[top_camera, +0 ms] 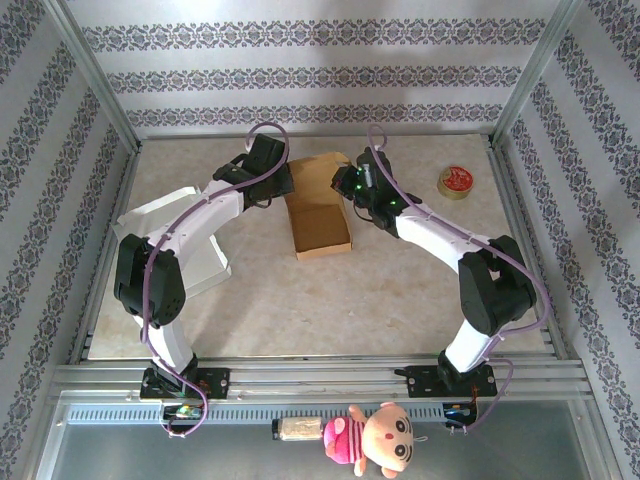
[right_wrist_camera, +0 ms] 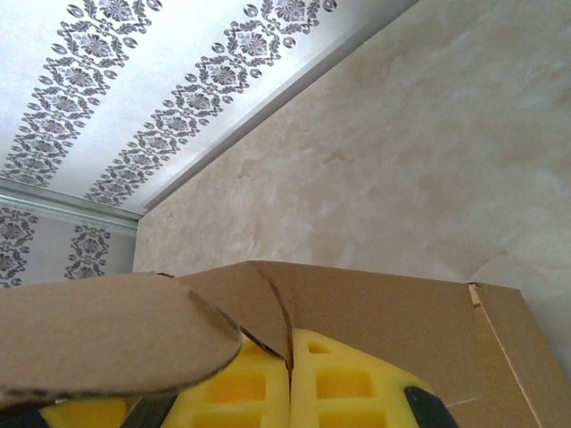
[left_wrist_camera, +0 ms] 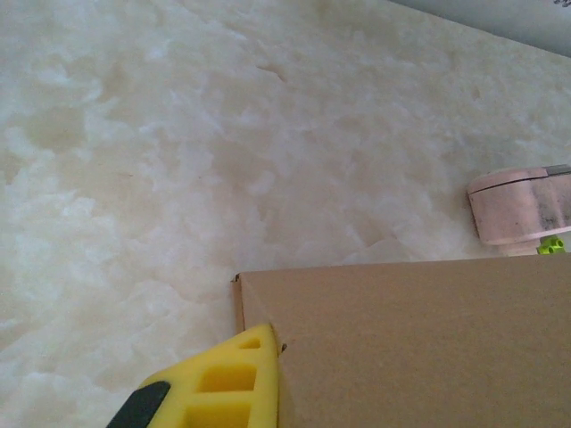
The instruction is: Fold the paper box
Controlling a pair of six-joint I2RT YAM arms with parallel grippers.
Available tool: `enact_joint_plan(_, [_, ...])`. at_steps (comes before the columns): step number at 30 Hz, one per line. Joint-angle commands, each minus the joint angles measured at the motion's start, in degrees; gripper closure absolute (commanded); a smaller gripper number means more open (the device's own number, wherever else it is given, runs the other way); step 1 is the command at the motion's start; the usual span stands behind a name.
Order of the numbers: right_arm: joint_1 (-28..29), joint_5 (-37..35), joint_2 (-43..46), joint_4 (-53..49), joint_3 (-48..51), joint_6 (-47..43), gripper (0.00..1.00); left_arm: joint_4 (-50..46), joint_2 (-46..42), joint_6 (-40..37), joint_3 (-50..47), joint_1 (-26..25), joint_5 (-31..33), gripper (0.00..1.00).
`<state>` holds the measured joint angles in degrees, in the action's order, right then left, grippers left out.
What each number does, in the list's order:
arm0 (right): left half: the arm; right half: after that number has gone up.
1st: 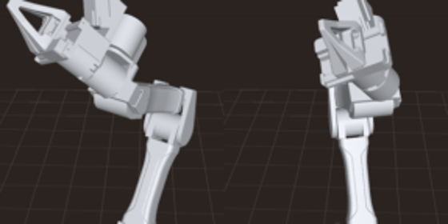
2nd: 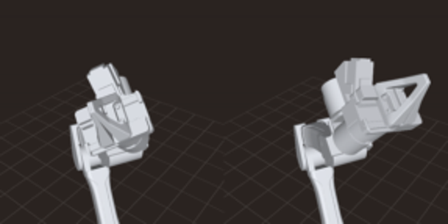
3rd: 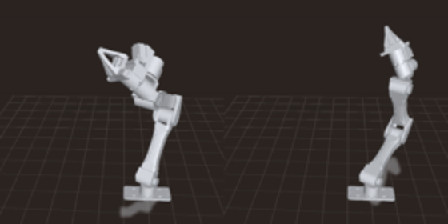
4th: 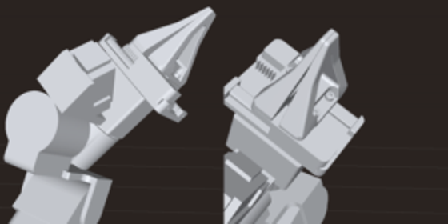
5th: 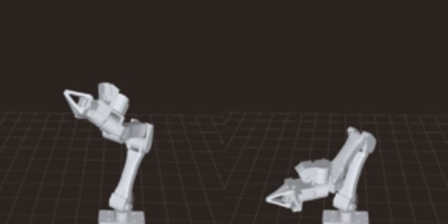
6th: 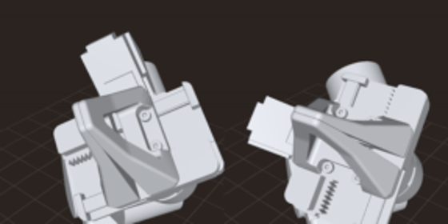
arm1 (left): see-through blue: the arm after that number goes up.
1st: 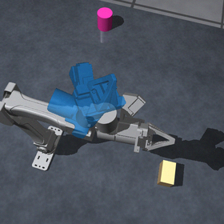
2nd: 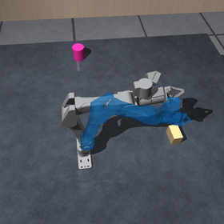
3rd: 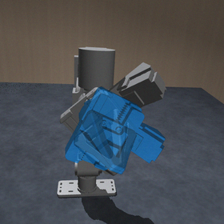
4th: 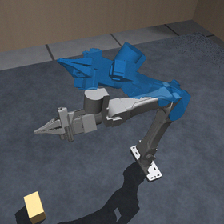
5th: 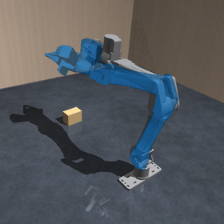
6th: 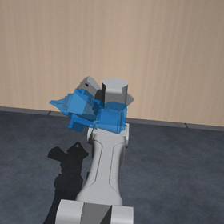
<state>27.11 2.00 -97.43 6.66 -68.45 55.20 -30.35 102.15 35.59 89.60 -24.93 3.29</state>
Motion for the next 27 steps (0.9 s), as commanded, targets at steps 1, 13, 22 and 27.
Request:
enact_joint_plan(1, [-0.8, -2.5, -1.8, -3.7, 3.3, 1.7, 1.0, 1.4, -3.6, 0.6, 2.9, -0.2, 0.5, 0.99])
enact_joint_plan(13, [1.4, -9.3, 0.7, 2.5, 16.2, -4.5, 1.0, 1.9, -3.4, 1.9, 0.4, -0.3, -0.8, 0.99])
enact_joint_plan(22, [2.5, -10.5, 1.5, 3.1, 21.5, -6.1, 1.0, 3.1, -5.2, 3.6, -6.4, -1.1, -2.3, 0.99])
enact_joint_plan(27, [2.8, -10.4, 2.2, 3.0, 22.3, -6.7, 1.0, 3.9, -7.4, 4.6, -9.6, -1.3, -2.1, 0.99])
